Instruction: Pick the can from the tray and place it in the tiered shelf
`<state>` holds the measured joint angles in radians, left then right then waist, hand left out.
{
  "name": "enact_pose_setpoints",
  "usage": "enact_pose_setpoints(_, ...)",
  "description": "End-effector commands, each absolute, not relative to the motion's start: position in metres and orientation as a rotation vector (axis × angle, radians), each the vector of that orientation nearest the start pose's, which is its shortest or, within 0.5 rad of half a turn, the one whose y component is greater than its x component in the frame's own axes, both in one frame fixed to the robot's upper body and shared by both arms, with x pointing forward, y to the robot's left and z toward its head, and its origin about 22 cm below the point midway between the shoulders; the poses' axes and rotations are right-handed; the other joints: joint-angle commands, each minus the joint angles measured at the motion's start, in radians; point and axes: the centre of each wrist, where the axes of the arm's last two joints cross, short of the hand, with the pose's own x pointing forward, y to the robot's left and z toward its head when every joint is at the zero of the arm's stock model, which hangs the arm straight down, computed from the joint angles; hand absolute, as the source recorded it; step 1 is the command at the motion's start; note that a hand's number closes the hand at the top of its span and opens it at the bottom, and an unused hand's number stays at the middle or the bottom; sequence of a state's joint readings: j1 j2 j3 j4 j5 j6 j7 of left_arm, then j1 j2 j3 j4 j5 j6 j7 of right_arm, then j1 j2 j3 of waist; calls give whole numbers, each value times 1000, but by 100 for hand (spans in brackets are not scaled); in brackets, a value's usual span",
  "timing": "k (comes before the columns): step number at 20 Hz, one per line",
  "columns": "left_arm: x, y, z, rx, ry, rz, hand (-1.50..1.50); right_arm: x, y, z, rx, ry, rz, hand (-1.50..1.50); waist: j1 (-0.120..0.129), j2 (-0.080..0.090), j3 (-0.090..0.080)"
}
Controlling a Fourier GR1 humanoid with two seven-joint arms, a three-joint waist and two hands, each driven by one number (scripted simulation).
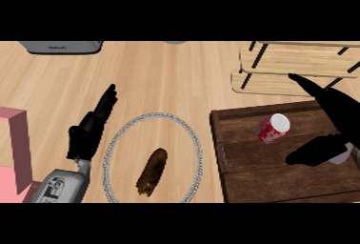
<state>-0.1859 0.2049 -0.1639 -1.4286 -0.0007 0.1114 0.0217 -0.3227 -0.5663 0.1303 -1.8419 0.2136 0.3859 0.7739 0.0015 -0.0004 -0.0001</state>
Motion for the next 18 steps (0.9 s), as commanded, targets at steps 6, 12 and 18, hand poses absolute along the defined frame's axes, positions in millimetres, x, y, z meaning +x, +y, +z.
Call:
enact_pose_setpoints(6,281,221,26,105,-1569,-241,0,279,-261,167,-649,-1106,911,-150,-1,0,0)
enact_pose_setpoints(12,269,233,30,109,-1577,-264,0,285,-256,153,-648,-1090,910,-150,1,0,0)
enact_pose_setpoints(18,281,216,33,99,-1569,-251,0,287,-242,151,-683,-1037,964,-150,-1,-1,0)
